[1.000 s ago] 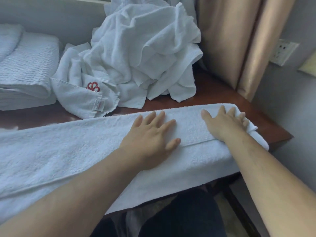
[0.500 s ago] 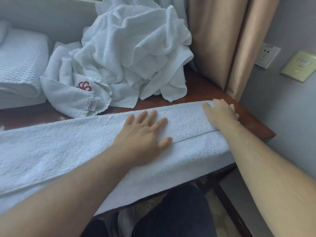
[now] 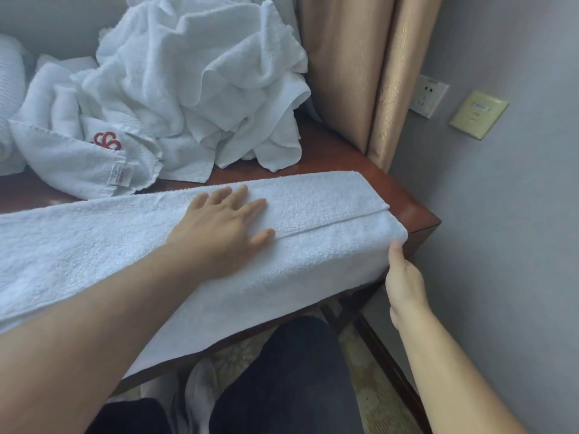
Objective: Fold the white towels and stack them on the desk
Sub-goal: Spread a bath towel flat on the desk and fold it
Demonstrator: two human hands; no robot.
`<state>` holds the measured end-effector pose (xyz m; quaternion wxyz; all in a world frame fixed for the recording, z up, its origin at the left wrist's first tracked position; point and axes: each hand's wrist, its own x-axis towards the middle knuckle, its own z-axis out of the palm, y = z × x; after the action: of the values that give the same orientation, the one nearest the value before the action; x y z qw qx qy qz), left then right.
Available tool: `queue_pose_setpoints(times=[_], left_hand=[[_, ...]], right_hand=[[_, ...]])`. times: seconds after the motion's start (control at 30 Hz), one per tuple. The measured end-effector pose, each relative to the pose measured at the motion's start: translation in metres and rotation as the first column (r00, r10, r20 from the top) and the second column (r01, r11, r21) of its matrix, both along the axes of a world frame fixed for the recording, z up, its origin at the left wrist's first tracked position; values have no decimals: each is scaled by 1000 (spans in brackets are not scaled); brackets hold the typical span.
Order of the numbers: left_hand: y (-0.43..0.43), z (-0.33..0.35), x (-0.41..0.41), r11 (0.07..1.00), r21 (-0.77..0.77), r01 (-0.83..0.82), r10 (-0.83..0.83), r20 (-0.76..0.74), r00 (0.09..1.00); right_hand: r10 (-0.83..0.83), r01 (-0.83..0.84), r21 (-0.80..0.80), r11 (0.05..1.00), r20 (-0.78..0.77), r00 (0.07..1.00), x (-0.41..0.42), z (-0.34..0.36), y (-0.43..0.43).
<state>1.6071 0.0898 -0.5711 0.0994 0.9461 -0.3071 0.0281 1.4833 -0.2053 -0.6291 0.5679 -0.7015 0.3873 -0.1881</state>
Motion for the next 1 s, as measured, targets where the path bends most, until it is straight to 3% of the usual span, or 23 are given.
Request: queue_pose_setpoints(times=[0.2, 0.4, 0.5, 0.57, 0.7, 0.83, 0.93, 1.0], left_hand=[[3, 6, -6, 996, -62, 67, -68, -7, 998], [5, 6, -11, 964, -244, 108, -92, 78, 993], [6, 3, -12, 954, -277, 116, -94, 93, 991], [6, 2, -11, 950, -286, 124, -101, 96, 990], [6, 3, -11, 953, -273, 133, -114, 86, 990], [3, 14, -15, 950, -291, 114, -99, 65, 993], [-11, 33, -32, 908, -381, 174, -201, -33, 979], [-25, 43, -45, 913, -359, 193, -259, -145, 955]], right_hand=[[-23, 21, 21, 1000, 77, 997, -12, -7, -6], [-96, 10, 337, 942, 242, 966, -18, 0, -1], [-194, 115, 305, 945, 243, 950, -18, 10, 4], [-210, 119, 278, 953, 324, 922, -18, 20, 9], [-58, -67, 237, 969, 483, 874, -17, 43, 17], [25, -248, 301, 921, 588, 808, -8, 69, 23], [20, -283, 335, 899, 614, 789, 8, 85, 22], [17, -326, 378, 866, 630, 776, 16, 94, 20]])
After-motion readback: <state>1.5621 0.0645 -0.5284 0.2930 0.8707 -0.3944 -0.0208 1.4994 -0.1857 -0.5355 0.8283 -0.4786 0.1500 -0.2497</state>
